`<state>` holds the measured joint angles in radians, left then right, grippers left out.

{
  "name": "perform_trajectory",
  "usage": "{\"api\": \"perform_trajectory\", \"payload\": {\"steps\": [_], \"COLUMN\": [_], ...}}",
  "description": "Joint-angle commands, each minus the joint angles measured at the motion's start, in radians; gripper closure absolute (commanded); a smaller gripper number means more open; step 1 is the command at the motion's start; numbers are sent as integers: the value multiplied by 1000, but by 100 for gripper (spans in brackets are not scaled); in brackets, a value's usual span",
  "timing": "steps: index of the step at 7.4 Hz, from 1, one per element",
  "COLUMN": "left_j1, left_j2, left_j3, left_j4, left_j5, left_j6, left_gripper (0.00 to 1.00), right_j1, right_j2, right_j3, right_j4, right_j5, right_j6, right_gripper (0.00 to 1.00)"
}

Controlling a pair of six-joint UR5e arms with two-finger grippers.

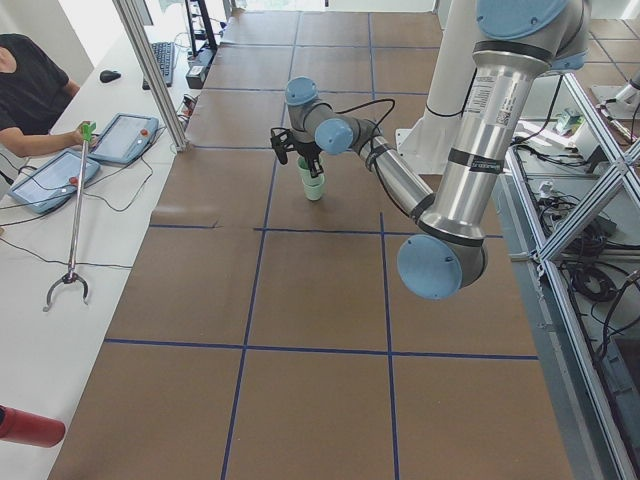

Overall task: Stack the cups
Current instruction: 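Carry the held cup with the left gripper over the other green cup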

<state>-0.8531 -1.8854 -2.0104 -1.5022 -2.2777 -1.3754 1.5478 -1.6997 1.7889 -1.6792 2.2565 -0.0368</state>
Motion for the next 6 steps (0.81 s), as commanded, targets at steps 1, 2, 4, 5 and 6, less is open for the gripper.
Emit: {"api": "perform_trajectory", "payload": {"steps": [1,2,4,5,6], "left_j1": [45,52,62,62,62], "left_j2": [-69,-69,-70,-69,-67], "left_j3": [62,64,94,114,119], "left_j4": [-1,-1,-21,-45,-46], "left_j5": [3,1,3,3,3], "left_j6": [-42,-40,-39,-37,-37], "left_gripper": [100,100,100,100,100], "right_j1": [0,0,0,0,0], "right_j2": [0,0,0,0,0], "right_j3": [0,0,0,0,0], "right_j4": [-1,-1,-1,-1,1], "right_j5": [0,0,0,0,0], "right_j6": [0,0,0,0,0], "right_gripper": [0,0,0,0,0]}}
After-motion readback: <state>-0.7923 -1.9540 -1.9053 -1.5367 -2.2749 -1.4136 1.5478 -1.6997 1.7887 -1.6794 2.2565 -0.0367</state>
